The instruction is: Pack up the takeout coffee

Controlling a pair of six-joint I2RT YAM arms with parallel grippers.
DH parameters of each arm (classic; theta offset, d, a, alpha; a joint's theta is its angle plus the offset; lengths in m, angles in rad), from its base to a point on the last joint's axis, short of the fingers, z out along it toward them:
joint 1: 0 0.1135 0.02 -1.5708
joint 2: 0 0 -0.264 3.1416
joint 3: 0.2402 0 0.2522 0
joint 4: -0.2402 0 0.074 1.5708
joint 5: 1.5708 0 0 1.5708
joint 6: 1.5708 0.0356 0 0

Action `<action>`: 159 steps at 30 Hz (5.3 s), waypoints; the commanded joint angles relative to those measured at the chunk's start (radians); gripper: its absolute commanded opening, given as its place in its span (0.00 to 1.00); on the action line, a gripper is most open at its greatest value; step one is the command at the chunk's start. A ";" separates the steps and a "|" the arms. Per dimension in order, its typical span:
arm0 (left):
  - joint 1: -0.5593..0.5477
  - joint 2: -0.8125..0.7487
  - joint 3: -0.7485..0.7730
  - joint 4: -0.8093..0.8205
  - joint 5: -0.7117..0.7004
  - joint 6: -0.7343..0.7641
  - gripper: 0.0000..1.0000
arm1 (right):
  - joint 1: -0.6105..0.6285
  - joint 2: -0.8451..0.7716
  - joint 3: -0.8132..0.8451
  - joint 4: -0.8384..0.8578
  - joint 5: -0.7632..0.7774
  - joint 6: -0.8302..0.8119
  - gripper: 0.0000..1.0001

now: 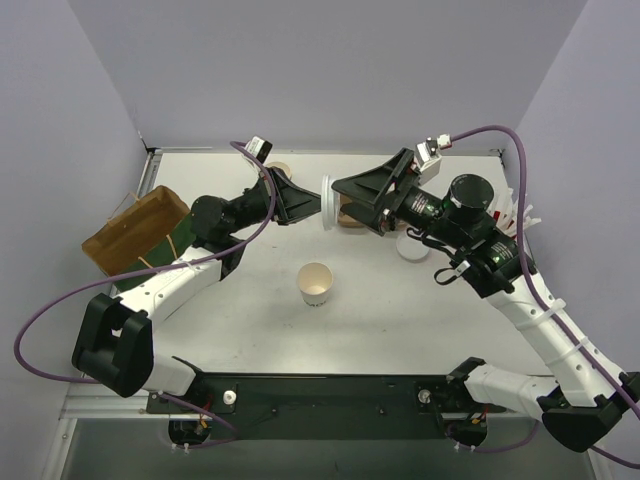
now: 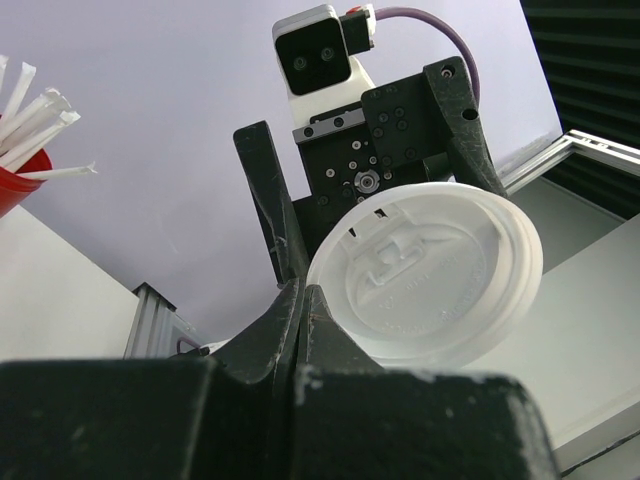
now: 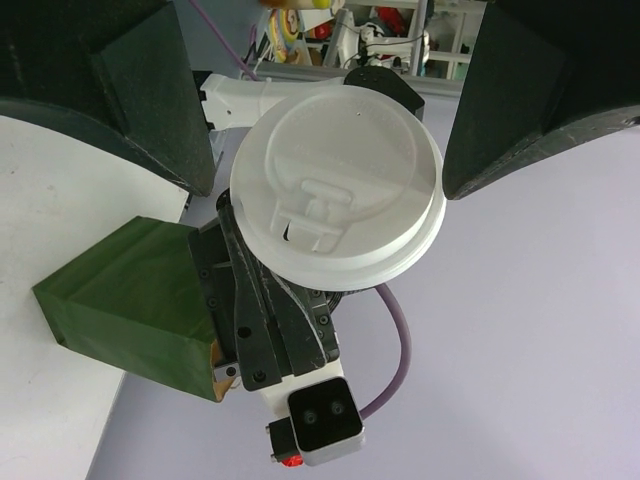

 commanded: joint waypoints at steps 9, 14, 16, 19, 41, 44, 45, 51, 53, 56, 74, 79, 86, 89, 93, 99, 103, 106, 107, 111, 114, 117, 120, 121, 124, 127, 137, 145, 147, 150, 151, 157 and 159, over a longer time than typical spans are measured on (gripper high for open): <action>0.010 0.008 0.035 0.040 0.003 0.025 0.00 | 0.022 0.005 -0.020 0.102 -0.008 0.035 0.89; 0.012 0.010 0.039 0.031 0.004 0.034 0.00 | 0.035 0.008 -0.020 0.103 -0.005 0.040 0.88; 0.012 0.013 0.041 0.031 0.004 0.034 0.00 | 0.036 0.008 -0.020 0.099 -0.001 0.038 0.87; 0.012 0.013 0.041 0.031 0.003 0.036 0.00 | 0.036 0.005 -0.021 0.096 0.005 0.034 0.86; 0.013 -0.016 0.055 -0.071 0.029 0.105 0.00 | 0.036 0.022 -0.003 0.036 0.018 -0.003 0.76; 0.015 -0.021 0.059 -0.091 0.030 0.119 0.00 | 0.036 0.020 0.002 0.027 0.020 -0.009 0.75; 0.015 -0.019 0.061 -0.104 0.032 0.123 0.00 | 0.036 0.019 0.005 0.025 0.020 -0.011 0.75; 0.018 -0.028 0.078 -0.154 0.038 0.151 0.00 | 0.036 0.020 0.019 0.007 0.020 -0.035 0.73; 0.018 -0.031 0.081 -0.180 0.036 0.168 0.00 | 0.036 0.022 0.025 0.002 0.019 -0.042 0.72; 0.019 -0.036 0.085 -0.202 0.036 0.179 0.06 | 0.036 0.020 0.029 -0.010 0.022 -0.057 0.71; 0.033 -0.053 0.096 -0.294 0.032 0.235 0.23 | 0.036 -0.007 0.028 -0.058 0.045 -0.098 0.70; 0.045 -0.065 0.098 -0.340 0.038 0.265 0.26 | 0.036 -0.015 0.028 -0.099 0.060 -0.115 0.70; 0.068 -0.085 0.098 -0.429 0.033 0.317 0.27 | 0.036 -0.027 0.029 -0.134 0.080 -0.138 0.70; 0.082 -0.102 0.110 -0.535 0.016 0.376 0.28 | 0.036 -0.036 0.028 -0.165 0.097 -0.155 0.70; 0.093 -0.142 0.160 -0.853 -0.057 0.561 0.29 | 0.036 -0.044 0.017 -0.205 0.118 -0.180 0.70; 0.093 -0.169 0.272 -1.266 -0.250 0.793 0.29 | 0.036 -0.024 0.011 -0.324 0.155 -0.259 0.69; 0.093 -0.203 0.294 -1.414 -0.423 0.877 0.31 | 0.041 0.034 0.013 -0.429 0.166 -0.330 0.69; 0.093 -0.237 0.289 -1.481 -0.494 0.924 0.31 | 0.059 0.124 0.028 -0.484 0.186 -0.387 0.69; 0.093 -0.243 0.291 -1.495 -0.511 0.933 0.31 | 0.073 0.146 0.039 -0.496 0.193 -0.397 0.69; 0.092 -0.292 0.280 -1.568 -0.560 0.989 0.31 | 0.122 0.270 0.086 -0.571 0.250 -0.466 0.68; 0.093 -0.321 0.263 -1.593 -0.571 1.010 0.31 | 0.159 0.376 0.150 -0.633 0.290 -0.523 0.68; 0.093 -0.346 0.240 -1.602 -0.567 1.015 0.31 | 0.197 0.465 0.218 -0.699 0.354 -0.574 0.67; 0.093 -0.363 0.217 -1.601 -0.559 1.015 0.31 | 0.229 0.537 0.264 -0.754 0.416 -0.617 0.67; 0.093 -0.366 0.213 -1.601 -0.560 1.013 0.31 | 0.237 0.563 0.281 -0.762 0.434 -0.621 0.67; 0.093 -0.374 0.205 -1.599 -0.554 1.013 0.31 | 0.254 0.603 0.310 -0.788 0.453 -0.640 0.67; 0.093 -0.378 0.205 -1.599 -0.551 1.013 0.32 | 0.269 0.637 0.338 -0.815 0.497 -0.658 0.67; 0.095 -0.383 0.210 -1.599 -0.551 1.013 0.32 | 0.297 0.715 0.382 -0.842 0.519 -0.683 0.66; 0.095 -0.383 0.208 -1.601 -0.551 1.015 0.32 | 0.317 0.748 0.422 -0.854 0.529 -0.693 0.66; 0.095 -0.383 0.210 -1.601 -0.554 1.015 0.32 | 0.324 0.754 0.427 -0.862 0.537 -0.698 0.66; 0.095 -0.383 0.210 -1.599 -0.551 1.016 0.32 | 0.329 0.772 0.442 -0.872 0.545 -0.703 0.66; 0.095 -0.383 0.210 -1.599 -0.551 1.016 0.32 | 0.332 0.775 0.445 -0.875 0.548 -0.703 0.66; 0.095 -0.386 0.211 -1.602 -0.554 1.021 0.32 | 0.341 0.800 0.459 -0.888 0.563 -0.712 0.66; 0.095 -0.384 0.210 -1.602 -0.554 1.019 0.32 | 0.343 0.809 0.465 -0.891 0.568 -0.715 0.66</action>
